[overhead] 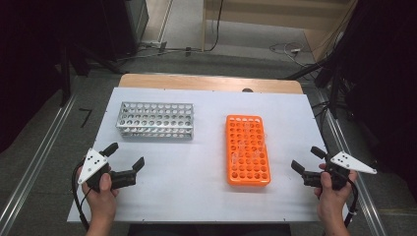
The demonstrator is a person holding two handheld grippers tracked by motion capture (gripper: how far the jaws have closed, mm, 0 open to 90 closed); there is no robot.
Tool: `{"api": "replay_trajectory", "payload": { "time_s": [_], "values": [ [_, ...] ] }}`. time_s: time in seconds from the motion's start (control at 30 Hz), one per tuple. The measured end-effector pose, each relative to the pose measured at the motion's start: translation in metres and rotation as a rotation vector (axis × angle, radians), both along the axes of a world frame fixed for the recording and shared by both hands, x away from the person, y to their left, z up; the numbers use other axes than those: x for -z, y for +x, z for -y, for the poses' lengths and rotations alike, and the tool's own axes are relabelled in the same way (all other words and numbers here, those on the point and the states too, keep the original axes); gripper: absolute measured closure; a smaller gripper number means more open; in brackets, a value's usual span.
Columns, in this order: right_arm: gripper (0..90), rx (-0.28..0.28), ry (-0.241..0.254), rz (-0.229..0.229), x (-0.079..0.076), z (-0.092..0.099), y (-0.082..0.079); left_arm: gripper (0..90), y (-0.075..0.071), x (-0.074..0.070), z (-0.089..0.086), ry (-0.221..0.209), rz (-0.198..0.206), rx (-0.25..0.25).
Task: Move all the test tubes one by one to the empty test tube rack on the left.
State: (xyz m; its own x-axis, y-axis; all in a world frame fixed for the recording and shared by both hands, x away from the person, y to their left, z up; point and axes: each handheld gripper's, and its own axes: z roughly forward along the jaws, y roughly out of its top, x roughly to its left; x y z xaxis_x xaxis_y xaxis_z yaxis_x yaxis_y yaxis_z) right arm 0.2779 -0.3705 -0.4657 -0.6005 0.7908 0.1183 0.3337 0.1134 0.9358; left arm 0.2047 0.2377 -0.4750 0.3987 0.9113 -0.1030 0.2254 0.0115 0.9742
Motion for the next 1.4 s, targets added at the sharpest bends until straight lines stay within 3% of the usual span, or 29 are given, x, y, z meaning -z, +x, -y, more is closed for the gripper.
{"api": "replay_trajectory", "payload": {
  "time_s": [0.23,0.43,0.7,0.83,0.87,0.93,1.03,1.13,1.27,1.4],
  "values": [
    [0.0,-0.016,-0.003,-0.009,-0.005,-0.007,-0.001,0.0,-0.003,-0.003,0.001,-0.004,0.013,0.006],
    [0.0,-0.071,0.006,-0.025,-0.01,-0.013,-0.004,0.0,-0.003,-0.004,0.003,-0.007,0.01,0.009],
    [14.6,-0.156,0.005,-0.05,-0.013,-0.032,-0.007,0.0,-0.003,-0.006,0.007,-0.004,-0.001,0.023],
    [28.6,-0.187,-0.01,-0.06,-0.013,-0.048,-0.008,0.0,-0.003,-0.006,0.011,0.0,-0.004,0.039],
    [28.6,-0.187,-0.01,-0.06,-0.013,-0.048,-0.008,0.0,-0.003,-0.006,0.011,0.0,-0.004,0.039],
    [40.1,-0.2,-0.02,-0.063,-0.012,-0.059,-0.007,0.0,-0.002,-0.006,0.013,0.003,-0.005,0.045],
    [46.4,-0.211,-0.015,-0.07,-0.011,-0.067,-0.005,0.0,-0.002,-0.006,0.017,0.003,-0.008,0.054],
    [56.0,-0.226,-0.042,-0.092,-0.005,-0.081,0.001,0.0,-0.002,-0.006,0.02,0.004,-0.009,0.061],
    [59.9,-0.24,-0.066,-0.1,-0.001,-0.09,0.005,0.0,-0.002,-0.007,0.023,0.012,-0.005,0.068],
    [61.5,-0.276,-0.098,-0.136,0.005,-0.099,0.012,0.0,-0.002,-0.008,0.025,0.012,-0.004,0.071]
  ]
}}
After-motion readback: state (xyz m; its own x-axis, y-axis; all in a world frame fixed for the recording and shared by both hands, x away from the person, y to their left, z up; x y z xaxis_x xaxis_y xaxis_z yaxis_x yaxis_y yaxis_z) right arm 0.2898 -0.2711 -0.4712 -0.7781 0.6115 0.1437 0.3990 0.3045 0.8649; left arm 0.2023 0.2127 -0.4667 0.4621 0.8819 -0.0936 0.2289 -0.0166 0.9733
